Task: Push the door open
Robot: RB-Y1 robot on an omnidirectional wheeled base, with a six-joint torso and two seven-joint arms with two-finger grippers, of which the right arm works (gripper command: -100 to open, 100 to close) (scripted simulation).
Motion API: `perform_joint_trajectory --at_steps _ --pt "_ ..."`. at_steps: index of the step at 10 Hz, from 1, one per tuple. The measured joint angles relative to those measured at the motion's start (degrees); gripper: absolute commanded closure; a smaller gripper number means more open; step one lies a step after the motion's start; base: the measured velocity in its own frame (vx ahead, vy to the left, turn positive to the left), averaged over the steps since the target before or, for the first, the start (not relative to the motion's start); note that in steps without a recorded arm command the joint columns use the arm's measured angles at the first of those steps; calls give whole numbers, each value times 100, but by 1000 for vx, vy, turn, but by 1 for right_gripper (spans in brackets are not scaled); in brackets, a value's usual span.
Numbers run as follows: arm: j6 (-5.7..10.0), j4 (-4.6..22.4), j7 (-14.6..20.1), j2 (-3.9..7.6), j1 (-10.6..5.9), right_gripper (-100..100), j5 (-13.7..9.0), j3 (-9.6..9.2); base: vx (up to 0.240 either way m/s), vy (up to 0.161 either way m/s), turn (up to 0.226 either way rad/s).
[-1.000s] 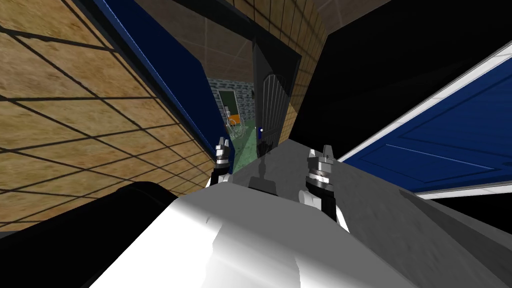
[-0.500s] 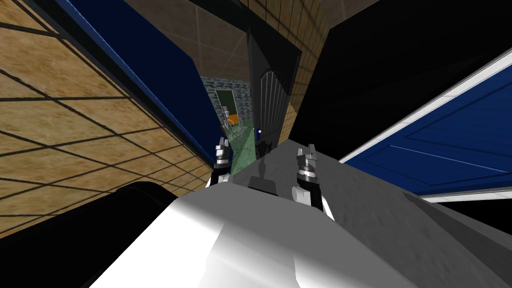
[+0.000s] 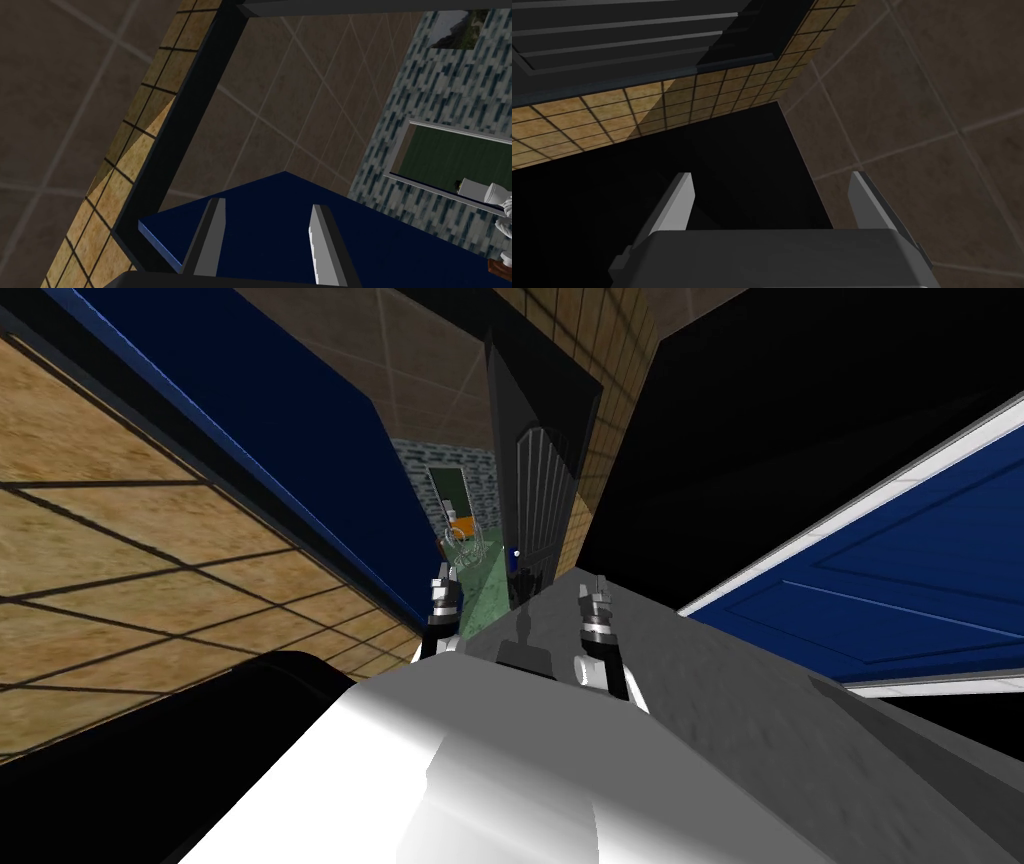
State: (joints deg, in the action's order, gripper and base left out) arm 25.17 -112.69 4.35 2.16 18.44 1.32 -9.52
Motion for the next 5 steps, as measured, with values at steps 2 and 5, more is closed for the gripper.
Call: perform_joint_trajectory --at_steps 2,5 --pt "1 198 28 21 -111 -100 4 -191 104 -5 -18" --pt "-33 532 95 87 -351 -100 -14 -436 91 -22 -17"
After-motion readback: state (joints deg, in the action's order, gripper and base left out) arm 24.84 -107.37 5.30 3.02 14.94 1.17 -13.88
